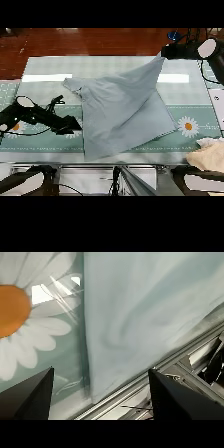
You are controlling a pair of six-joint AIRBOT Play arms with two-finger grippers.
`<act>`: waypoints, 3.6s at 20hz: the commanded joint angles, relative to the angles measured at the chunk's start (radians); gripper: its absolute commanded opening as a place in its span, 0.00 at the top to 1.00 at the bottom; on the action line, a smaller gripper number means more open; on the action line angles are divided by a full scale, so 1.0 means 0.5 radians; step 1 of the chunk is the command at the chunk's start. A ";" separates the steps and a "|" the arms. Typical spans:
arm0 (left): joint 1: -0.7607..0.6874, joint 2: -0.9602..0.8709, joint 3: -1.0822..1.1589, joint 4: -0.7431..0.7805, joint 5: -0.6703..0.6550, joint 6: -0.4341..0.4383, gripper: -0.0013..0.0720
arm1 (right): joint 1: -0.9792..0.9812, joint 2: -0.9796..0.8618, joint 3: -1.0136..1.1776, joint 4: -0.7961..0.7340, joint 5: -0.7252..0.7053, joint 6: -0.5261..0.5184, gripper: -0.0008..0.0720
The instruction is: Fold the shirts.
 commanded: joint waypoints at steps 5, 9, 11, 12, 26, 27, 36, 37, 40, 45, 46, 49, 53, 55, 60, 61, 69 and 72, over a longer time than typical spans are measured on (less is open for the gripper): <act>-0.214 -0.276 -0.003 -0.028 0.178 -0.106 0.08 | -0.001 0.000 0.002 0.001 0.070 0.001 0.96; -0.324 -0.371 -0.003 -0.034 0.192 -0.204 0.13 | -0.001 0.000 0.002 0.002 0.070 0.001 0.96; -0.416 -0.412 -0.002 -0.043 0.251 -0.275 0.27 | -0.001 0.000 0.002 0.002 0.078 0.001 0.96; -0.455 -0.434 0.003 -0.064 0.272 -0.298 0.31 | -0.001 0.000 0.002 0.002 0.087 0.001 0.96; -0.661 -0.388 0.343 -0.391 -0.097 0.079 0.95 | 0.001 0.182 0.002 0.236 0.072 0.001 0.96; -0.730 -0.369 0.362 -0.438 -0.117 0.079 0.95 | 0.004 0.206 0.002 0.394 0.018 -0.001 0.96; -1.445 -0.460 0.880 -0.521 0.127 0.076 0.95 | 0.220 0.209 0.002 1.481 -0.195 -0.495 0.96; -1.473 -0.499 0.935 -0.533 0.126 0.068 0.95 | 0.256 0.209 0.002 1.546 -0.222 -0.535 0.96; -1.510 -0.612 1.056 -0.673 0.125 0.081 0.95 | 0.349 0.209 0.002 1.743 -0.243 -0.699 0.96; -1.560 -0.753 1.214 -0.879 0.182 0.156 0.95 | 0.424 0.209 0.002 1.808 -0.254 -0.793 0.96; -1.572 -0.773 1.247 -0.890 0.188 0.168 0.94 | 0.424 0.209 0.002 1.808 -0.256 -0.794 0.96; -1.598 -0.837 1.349 -0.940 0.194 0.193 0.94 | 0.424 0.209 0.002 1.806 -0.256 -0.796 0.96; -1.530 -0.850 1.373 -0.939 0.122 0.205 0.41 | 0.420 0.210 0.002 1.709 -0.301 -0.801 0.71; -1.382 -0.836 1.373 -0.936 -0.051 0.234 0.39 | 0.367 0.220 0.002 1.622 -0.230 -0.801 0.48; -0.652 -0.599 1.372 -0.529 -0.328 0.148 0.40 | -0.124 0.426 0.002 1.064 0.124 -0.484 0.48; -0.489 -0.539 1.372 -0.359 -0.359 0.125 0.39 | -0.270 0.479 0.002 0.890 0.240 -0.384 0.48; 0.360 -0.478 1.302 0.208 -0.558 0.137 0.22 | -1.051 0.558 -0.190 0.182 1.342 -0.257 0.48; 0.368 -0.522 1.303 0.455 -0.454 0.137 0.15 | -1.069 0.558 -0.400 0.211 1.404 -0.261 0.47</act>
